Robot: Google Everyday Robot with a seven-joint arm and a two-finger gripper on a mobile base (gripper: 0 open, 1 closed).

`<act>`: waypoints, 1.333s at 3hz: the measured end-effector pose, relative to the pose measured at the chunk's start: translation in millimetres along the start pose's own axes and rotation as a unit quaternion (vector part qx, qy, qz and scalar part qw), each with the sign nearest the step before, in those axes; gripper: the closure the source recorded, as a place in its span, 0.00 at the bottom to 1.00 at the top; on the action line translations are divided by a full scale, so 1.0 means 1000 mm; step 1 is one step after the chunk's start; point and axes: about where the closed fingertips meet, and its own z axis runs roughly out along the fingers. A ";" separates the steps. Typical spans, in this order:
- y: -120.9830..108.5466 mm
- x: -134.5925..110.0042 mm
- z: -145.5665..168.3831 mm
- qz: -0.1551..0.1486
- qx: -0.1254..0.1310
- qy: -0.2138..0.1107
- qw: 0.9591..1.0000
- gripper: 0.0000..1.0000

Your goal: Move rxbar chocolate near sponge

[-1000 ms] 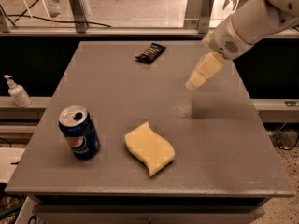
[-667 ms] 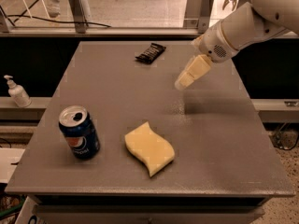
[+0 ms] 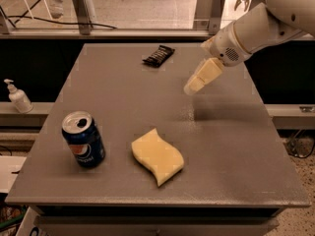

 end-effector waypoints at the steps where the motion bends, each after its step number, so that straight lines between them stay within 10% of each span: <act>1: 0.000 -0.002 0.013 0.003 -0.004 -0.024 1.000 0.00; 4: -0.050 -0.027 0.095 0.024 0.032 -0.059 0.997 0.00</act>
Offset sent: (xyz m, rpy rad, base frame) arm 0.0507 0.0332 -0.0433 0.1198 -0.0154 -0.0456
